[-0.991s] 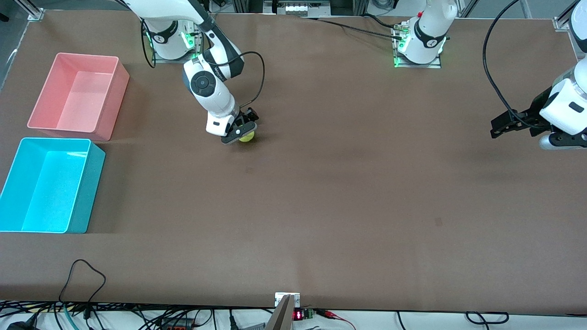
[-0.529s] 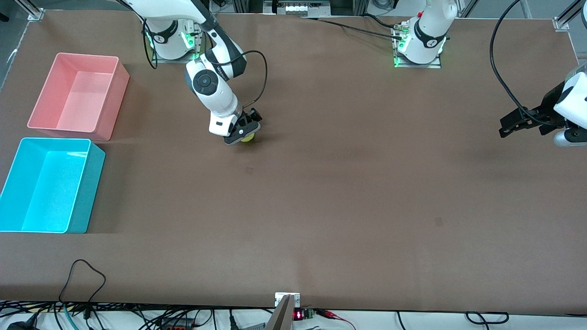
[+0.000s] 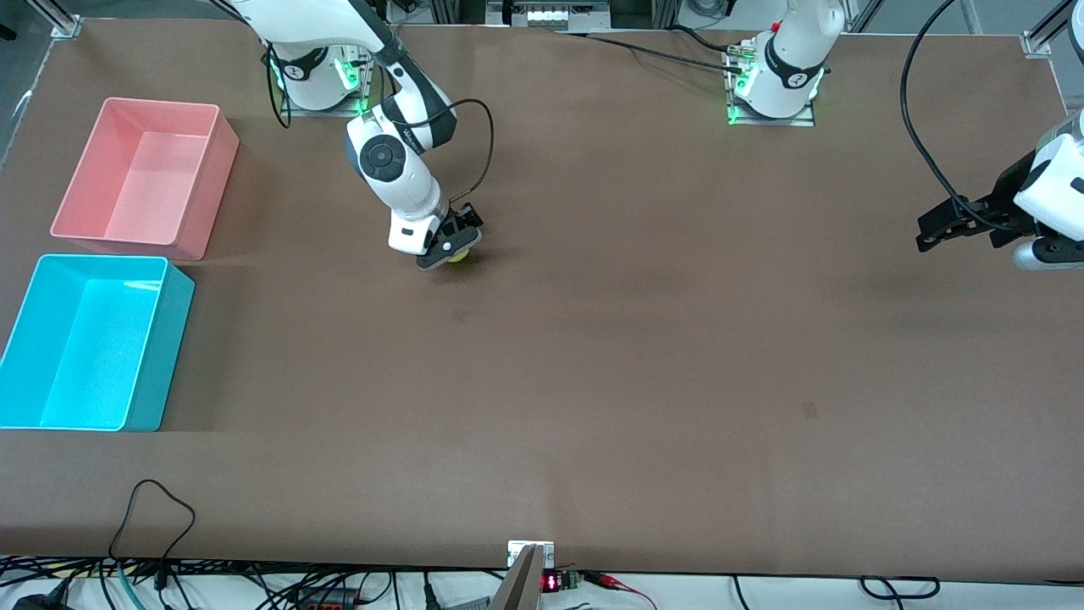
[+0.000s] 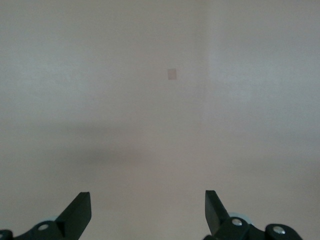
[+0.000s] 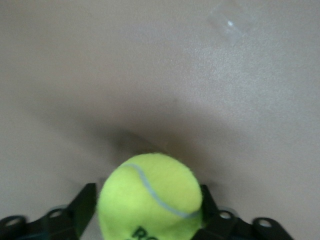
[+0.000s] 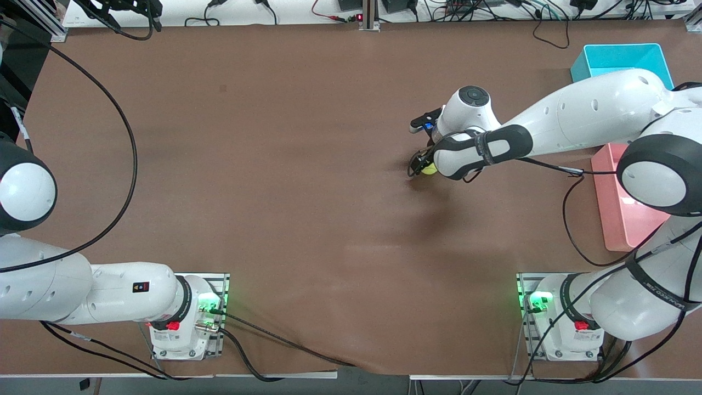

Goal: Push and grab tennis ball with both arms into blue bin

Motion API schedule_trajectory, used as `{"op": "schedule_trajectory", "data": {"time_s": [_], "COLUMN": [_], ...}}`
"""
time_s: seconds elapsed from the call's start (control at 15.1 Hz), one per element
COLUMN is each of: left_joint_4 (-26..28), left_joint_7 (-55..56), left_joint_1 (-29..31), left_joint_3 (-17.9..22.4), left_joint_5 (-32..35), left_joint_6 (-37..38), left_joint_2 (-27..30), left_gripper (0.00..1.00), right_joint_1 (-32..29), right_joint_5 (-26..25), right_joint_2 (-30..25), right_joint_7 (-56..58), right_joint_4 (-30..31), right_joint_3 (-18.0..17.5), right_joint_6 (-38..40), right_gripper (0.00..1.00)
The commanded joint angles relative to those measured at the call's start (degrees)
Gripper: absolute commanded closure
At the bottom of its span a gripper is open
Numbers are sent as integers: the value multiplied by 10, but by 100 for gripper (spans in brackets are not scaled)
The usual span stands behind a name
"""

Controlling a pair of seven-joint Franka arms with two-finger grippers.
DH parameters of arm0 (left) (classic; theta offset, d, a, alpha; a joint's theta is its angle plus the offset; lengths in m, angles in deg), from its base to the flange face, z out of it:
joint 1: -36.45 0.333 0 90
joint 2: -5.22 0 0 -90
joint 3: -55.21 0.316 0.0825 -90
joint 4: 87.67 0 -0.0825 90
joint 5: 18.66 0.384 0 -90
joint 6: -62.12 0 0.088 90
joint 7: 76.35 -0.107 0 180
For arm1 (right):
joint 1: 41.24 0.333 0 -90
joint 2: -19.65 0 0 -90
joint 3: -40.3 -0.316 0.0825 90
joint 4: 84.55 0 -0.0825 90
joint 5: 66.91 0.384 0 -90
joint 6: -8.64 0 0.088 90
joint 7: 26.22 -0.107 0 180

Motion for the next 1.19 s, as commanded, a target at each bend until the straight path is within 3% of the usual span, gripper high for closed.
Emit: {"op": "schedule_trajectory", "data": {"time_s": [0.0,0.13,0.4,0.79,0.93,1.12], "left_joint_4": [-6,-6,-6,-6,-7,-7], "left_joint_7": [-5,-5,-5,-5,-5,-5], "left_joint_1": [3,3,0,0,-3,-3], "left_joint_3": [-2,-2,-3,-3,-4,-4], "left_joint_5": [-9,-9,-9,-10,-9,-10], "left_joint_6": [9,9,12,13,12,12], "left_joint_2": [0,0,2,2,2,2], "left_gripper": [0,0,0,0,0,0], "right_joint_1": [2,-1,-8,-93,-97,-104], "right_joint_5": [-3,1,4,-3,-8,-67], "right_joint_2": [5,3,-18,-54,-64,-76], "right_joint_7": [1,0,-1,2,4,21], "right_joint_4": [-14,-16,-38,-183,-205,-215], "right_joint_3": [2,3,34,60,111,201], "right_joint_6": [-4,-3,33,294,348,366], "right_gripper": [75,90,93,93,91,91]}}
